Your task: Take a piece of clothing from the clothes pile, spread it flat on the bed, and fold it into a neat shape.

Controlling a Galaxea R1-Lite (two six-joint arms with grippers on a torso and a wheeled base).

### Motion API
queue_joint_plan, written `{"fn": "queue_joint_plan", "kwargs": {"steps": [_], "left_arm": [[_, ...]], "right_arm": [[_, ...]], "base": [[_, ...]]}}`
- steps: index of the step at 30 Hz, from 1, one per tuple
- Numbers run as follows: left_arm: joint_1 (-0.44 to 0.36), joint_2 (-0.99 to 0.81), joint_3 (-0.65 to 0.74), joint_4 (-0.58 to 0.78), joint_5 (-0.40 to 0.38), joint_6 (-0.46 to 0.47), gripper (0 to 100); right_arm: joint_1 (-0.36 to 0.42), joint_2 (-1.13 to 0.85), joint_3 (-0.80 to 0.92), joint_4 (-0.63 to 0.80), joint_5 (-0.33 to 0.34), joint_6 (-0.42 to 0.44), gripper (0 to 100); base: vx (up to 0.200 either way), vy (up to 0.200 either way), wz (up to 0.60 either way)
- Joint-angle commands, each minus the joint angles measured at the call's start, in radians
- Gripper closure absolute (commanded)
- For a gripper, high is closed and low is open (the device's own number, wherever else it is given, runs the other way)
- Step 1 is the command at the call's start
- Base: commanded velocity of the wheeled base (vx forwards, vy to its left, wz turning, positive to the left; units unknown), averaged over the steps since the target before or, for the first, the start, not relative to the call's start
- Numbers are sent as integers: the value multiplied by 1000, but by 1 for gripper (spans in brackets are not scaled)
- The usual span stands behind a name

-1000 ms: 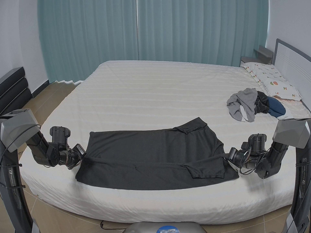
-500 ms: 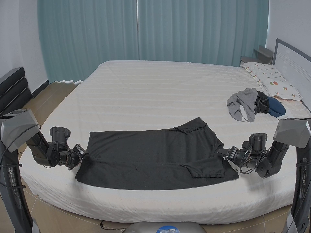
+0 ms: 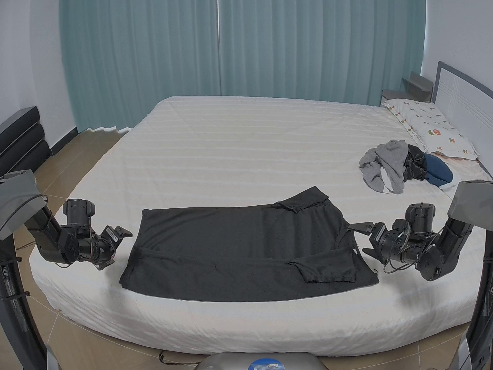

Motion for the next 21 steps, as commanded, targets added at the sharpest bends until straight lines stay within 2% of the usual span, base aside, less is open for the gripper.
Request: {"fn": "queue_joint_plan", "kwargs": {"steps": [1, 5, 9, 18, 21], "left_arm": [[23, -13, 2, 5, -8, -3, 0], [24, -26, 2, 3, -66, -60, 0], [23, -23, 4, 3, -69, -62, 0], [20, -20, 5, 0, -71, -60, 0], [14, -20, 4, 2, -69, -59, 0]], "right_arm": [[-1, -19, 18, 0, 1, -1, 0], [1, -19, 20, 0, -1, -1, 0], [2, -19, 20, 0, -1, -1, 0], [9, -19, 18, 0, -2, -1, 0], [10, -17, 18, 0, -2, -1, 0]], "base": [[0, 0, 0], [0, 150, 0], [0, 200, 0], [0, 0, 0], [200, 0, 0]]}}
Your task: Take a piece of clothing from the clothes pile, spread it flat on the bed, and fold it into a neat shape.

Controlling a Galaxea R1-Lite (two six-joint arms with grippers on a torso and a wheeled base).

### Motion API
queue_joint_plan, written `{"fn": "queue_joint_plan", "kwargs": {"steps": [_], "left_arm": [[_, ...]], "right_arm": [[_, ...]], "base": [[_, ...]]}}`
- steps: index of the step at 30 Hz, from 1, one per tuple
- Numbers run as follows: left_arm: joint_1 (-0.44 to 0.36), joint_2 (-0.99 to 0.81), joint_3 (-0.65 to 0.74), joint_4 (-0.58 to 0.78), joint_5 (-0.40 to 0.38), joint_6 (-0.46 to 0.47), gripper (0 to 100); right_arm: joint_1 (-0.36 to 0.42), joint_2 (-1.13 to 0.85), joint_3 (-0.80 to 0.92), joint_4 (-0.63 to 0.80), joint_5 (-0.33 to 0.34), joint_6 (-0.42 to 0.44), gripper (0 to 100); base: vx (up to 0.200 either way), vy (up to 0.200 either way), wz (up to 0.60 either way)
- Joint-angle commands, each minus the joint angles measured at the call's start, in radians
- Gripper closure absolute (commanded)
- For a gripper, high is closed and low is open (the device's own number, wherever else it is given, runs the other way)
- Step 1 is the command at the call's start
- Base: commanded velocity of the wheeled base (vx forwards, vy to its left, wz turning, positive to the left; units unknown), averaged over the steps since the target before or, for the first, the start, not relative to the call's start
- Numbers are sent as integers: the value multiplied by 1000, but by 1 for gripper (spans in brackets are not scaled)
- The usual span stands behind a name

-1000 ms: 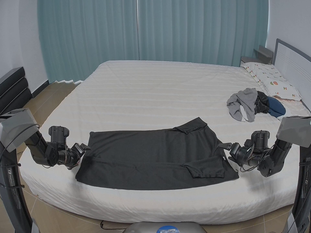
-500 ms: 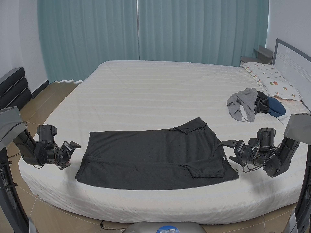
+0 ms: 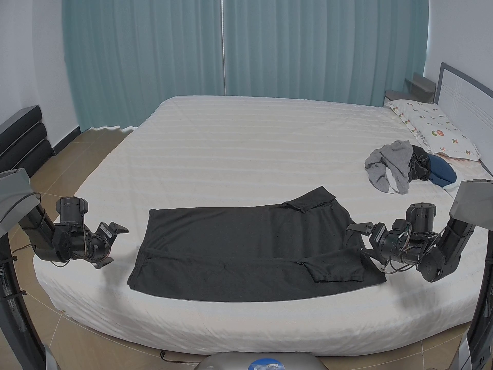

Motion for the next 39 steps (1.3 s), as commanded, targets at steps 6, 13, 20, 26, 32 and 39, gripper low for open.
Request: {"fn": "queue_joint_plan", "kwargs": {"steps": [6, 13, 20, 26, 32, 39], "left_arm": [[-25, -12, 2, -3, 2, 1, 0], [-28, -13, 5, 2, 2, -2, 0], [-52, -24, 20, 3, 4, -5, 0], [-66, -44, 29, 2, 9, -4, 0], [-66, -41, -29, 5, 10, -2, 0], [-66, 19, -172, 20, 10, 5, 0]], "right_arm": [[5, 1, -2, 0, 0, 0, 0], [5, 1, -2, 0, 0, 0, 0], [5, 2, -3, 0, 0, 0, 0], [5, 2, -3, 0, 0, 0, 0], [5, 2, 0, 0, -1, 0, 0], [13, 9, 3, 0, -3, 0, 0]], "base": [[67, 0, 0], [0, 0, 0], [0, -171, 0], [0, -100, 0], [0, 0, 0], [0, 0, 0]]}}
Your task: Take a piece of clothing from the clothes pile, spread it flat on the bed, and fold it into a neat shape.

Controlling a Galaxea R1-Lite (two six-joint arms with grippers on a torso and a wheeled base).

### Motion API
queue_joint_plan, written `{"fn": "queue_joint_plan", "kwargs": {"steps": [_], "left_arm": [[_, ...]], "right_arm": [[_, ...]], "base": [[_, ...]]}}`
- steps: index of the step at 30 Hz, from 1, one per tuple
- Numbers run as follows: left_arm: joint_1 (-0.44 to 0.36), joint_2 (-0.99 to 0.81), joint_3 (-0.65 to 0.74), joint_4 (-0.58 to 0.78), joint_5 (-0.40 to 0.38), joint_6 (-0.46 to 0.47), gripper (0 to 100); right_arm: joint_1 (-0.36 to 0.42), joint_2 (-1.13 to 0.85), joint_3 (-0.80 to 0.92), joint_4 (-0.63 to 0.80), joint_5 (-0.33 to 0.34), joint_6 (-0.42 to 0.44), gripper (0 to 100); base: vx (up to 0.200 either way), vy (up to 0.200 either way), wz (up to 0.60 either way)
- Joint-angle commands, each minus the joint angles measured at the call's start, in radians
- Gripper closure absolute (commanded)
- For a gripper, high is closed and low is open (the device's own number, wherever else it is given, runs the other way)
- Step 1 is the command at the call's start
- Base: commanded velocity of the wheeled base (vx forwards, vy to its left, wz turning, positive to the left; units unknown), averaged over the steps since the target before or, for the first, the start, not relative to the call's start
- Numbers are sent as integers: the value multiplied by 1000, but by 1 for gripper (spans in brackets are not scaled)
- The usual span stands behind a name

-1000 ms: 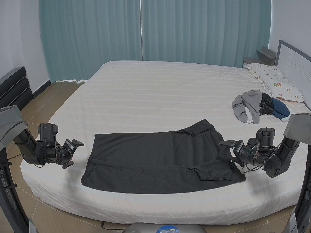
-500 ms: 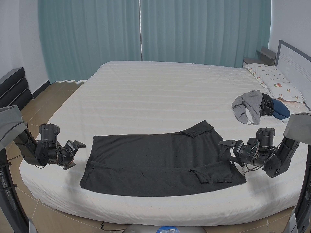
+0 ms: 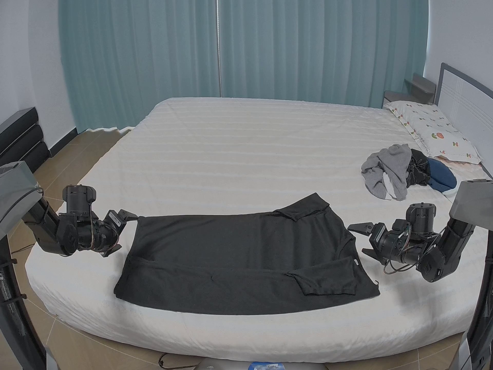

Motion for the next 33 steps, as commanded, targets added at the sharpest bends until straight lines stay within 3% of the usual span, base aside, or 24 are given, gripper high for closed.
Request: {"fn": "queue_joint_plan", "kwargs": {"steps": [1, 5, 6, 9, 15, 17, 27, 28, 33], "left_arm": [[2, 85, -146, 18, -1, 11, 0], [6, 152, -246, 52, -2, 71, 0], [6, 195, -290, 70, -2, 132, 0], [3, 260, -347, 72, -2, 197, 0], [2, 310, -400, 74, -5, 206, 0], [0, 384, -482, 70, -2, 214, 0], [-14, 399, -509, 67, -2, 214, 0], [-15, 404, -512, 69, -2, 214, 100], [-17, 413, -522, 60, 1, 214, 100]], "right_arm": [[6, 7, 9, 0, -1, 0, 0], [9, 7, 17, -2, -1, 0, 0], [10, 7, 17, -2, -1, 0, 0], [18, 9, 18, 0, -1, 0, 0], [27, 9, 23, -2, -2, -1, 0], [38, 13, 18, -2, -4, -1, 0], [38, 19, 8, 0, -4, -1, 0], [38, 21, 6, 0, -4, -1, 0], [40, 21, 0, 0, -5, -3, 0]], "base": [[0, 0, 0], [0, 0, 0], [0, 0, 0], [0, 0, 0], [0, 0, 0], [0, 0, 0], [0, 0, 0], [0, 0, 0], [0, 0, 0]]}}
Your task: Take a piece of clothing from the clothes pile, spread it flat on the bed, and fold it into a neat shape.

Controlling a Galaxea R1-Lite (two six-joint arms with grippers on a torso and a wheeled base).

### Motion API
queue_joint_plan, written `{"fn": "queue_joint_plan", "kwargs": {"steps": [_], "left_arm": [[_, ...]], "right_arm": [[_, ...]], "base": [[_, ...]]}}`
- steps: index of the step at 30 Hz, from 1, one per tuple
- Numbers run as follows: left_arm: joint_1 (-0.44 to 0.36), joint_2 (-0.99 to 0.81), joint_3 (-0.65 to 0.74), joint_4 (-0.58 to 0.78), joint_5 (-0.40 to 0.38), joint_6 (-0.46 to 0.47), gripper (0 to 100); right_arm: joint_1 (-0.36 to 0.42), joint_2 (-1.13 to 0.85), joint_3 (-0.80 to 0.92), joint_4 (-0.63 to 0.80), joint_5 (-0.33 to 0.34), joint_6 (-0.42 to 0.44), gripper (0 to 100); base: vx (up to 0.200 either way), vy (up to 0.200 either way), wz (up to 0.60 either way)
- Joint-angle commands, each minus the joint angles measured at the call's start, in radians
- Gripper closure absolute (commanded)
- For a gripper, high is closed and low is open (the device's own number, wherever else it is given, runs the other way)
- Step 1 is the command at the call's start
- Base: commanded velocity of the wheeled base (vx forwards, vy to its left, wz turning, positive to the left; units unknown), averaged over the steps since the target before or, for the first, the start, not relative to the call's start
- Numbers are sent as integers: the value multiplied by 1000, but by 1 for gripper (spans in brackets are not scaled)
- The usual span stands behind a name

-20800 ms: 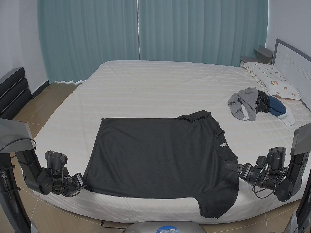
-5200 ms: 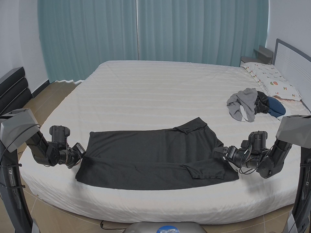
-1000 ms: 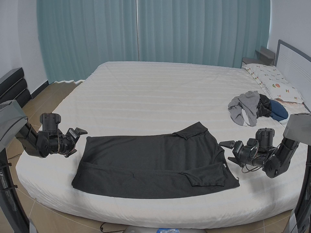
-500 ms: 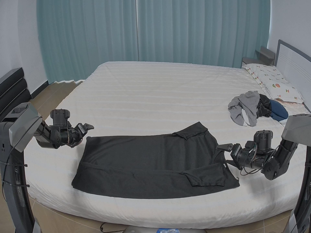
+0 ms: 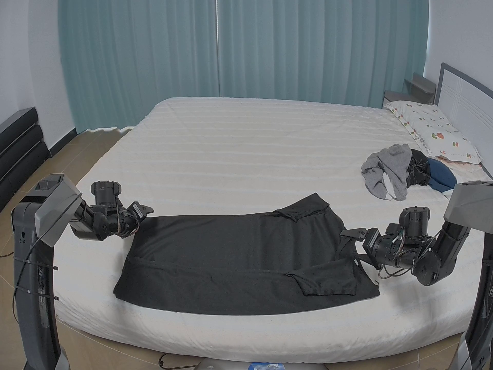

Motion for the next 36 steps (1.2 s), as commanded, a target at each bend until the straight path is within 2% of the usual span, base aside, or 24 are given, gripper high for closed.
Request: {"fn": "queue_joint_plan", "kwargs": {"steps": [1, 5, 8, 11, 12, 18, 21, 28, 29, 31, 36], "left_arm": [[3, 14, -11, -4, 5, -5, 100], [3, 5, -8, -4, 44, -10, 100], [1, -9, 3, -4, 93, -43, 100], [3, -14, 3, -4, 97, -63, 100], [3, -25, 0, -4, 99, -123, 100], [3, -25, 15, -4, 90, -142, 100], [3, -26, 29, -4, 82, -142, 100], [1, -23, 32, -3, 84, -143, 100], [1, -23, 32, -3, 84, -143, 100], [1, -26, 49, -6, 82, -142, 100], [0, -26, 56, -35, 84, -142, 100]], "right_arm": [[4, 1, -18, 1, -1, 1, 0], [21, -2, -54, 15, -11, 2, 0], [44, -2, -140, 70, -45, 1, 0], [53, -2, -174, 104, -54, 1, 0], [93, 6, -305, 242, -99, 2, 0], [168, 80, -542, 424, -179, 1, 0], [209, 152, -700, 561, -220, 1, 0], [234, 305, -1006, 786, -280, 2, 0], [234, 305, -1006, 786, -280, 2, 0], [240, 374, -1108, 848, -323, 4, 0], [231, 426, -1216, 917, -335, 5, 0]], "base": [[0, 0, 0], [0, 0, 0], [0, 0, 0], [0, 0, 0], [0, 0, 0], [0, 0, 0], [0, 0, 0], [0, 0, 0], [0, 0, 0], [0, 0, 0], [0, 0, 0]]}}
